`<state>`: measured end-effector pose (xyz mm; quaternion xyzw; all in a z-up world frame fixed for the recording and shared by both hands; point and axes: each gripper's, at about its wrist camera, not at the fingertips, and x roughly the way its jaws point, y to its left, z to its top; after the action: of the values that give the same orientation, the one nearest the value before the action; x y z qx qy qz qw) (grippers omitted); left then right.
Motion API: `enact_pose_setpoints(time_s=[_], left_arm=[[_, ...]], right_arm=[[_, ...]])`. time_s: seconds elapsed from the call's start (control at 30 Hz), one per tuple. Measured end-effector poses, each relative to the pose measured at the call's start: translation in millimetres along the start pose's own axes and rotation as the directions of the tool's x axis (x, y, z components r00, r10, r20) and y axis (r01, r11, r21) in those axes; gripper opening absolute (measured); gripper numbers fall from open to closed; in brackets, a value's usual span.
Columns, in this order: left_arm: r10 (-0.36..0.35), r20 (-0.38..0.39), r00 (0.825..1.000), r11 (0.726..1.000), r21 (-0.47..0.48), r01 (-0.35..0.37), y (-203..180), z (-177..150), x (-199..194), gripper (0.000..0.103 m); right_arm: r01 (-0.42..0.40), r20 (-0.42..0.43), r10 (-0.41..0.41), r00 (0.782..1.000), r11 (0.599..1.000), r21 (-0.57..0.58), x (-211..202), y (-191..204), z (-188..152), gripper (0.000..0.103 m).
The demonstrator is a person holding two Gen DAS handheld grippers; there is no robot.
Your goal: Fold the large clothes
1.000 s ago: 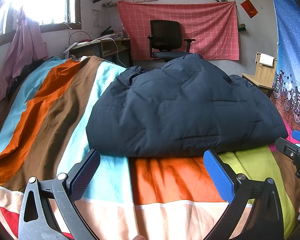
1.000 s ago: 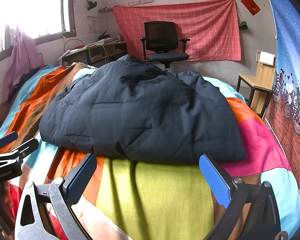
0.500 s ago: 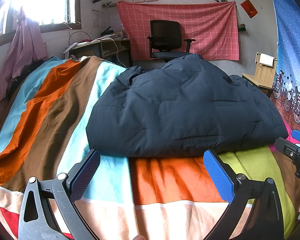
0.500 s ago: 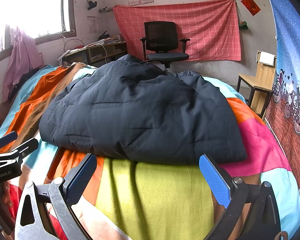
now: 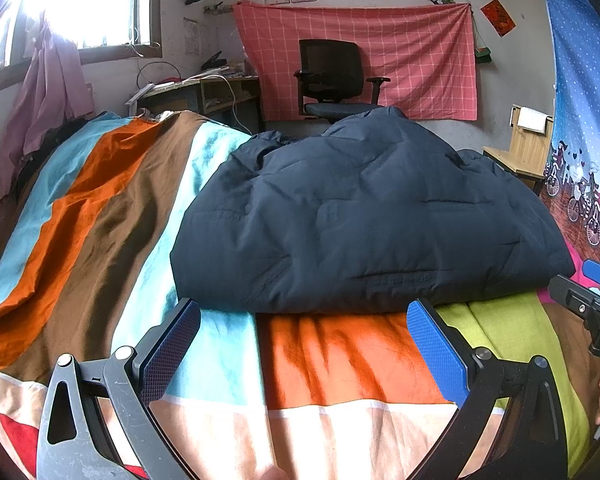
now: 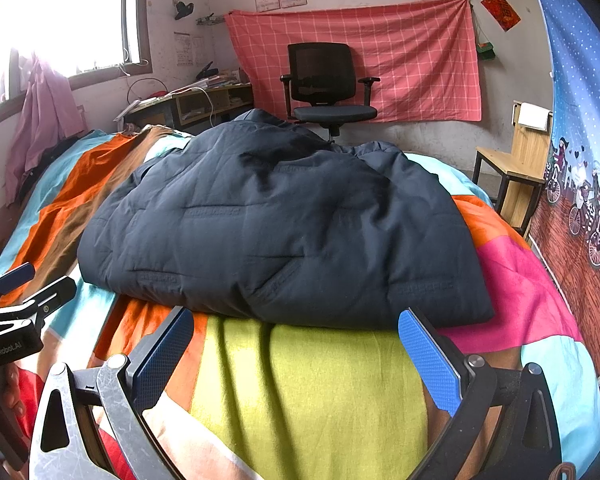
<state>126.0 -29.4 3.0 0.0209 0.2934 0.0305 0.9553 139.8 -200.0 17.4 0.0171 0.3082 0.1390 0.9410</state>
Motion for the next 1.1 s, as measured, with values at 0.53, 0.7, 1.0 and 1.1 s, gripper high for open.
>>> enact_pose_setpoints(time_s=[0.53, 0.7, 1.0, 1.1], left_arm=[[0.032, -0.004, 0.999, 0.999, 0.036, -0.032, 3.0, -5.2, 4.7, 0.101], [0.032, -0.009, 0.999, 0.999, 0.035, -0.032, 4.4, -5.4, 6.0, 0.101], [0.032, -0.007, 0.999, 0.999, 0.035, -0.032, 4.6, -5.4, 5.9, 0.101], [0.032, -0.007, 0.999, 0.999, 0.035, -0.032, 4.8, -5.8, 6.1, 0.101]], right_arm=[[-0.001, -0.003, 0.001, 1.0, 1.0, 0.0, 0.6, 0.4, -0.7, 0.103], [0.0, -0.004, 0.0, 1.0, 1.0, 0.0, 1.2, 1.2, -0.6, 0.103], [0.0, -0.005, 0.0, 1.0, 1.0, 0.0, 1.3, 0.8, -1.0, 0.103], [0.0, -0.004, 0.0, 1.0, 1.0, 0.0, 1.4, 0.9, -0.7, 0.103]])
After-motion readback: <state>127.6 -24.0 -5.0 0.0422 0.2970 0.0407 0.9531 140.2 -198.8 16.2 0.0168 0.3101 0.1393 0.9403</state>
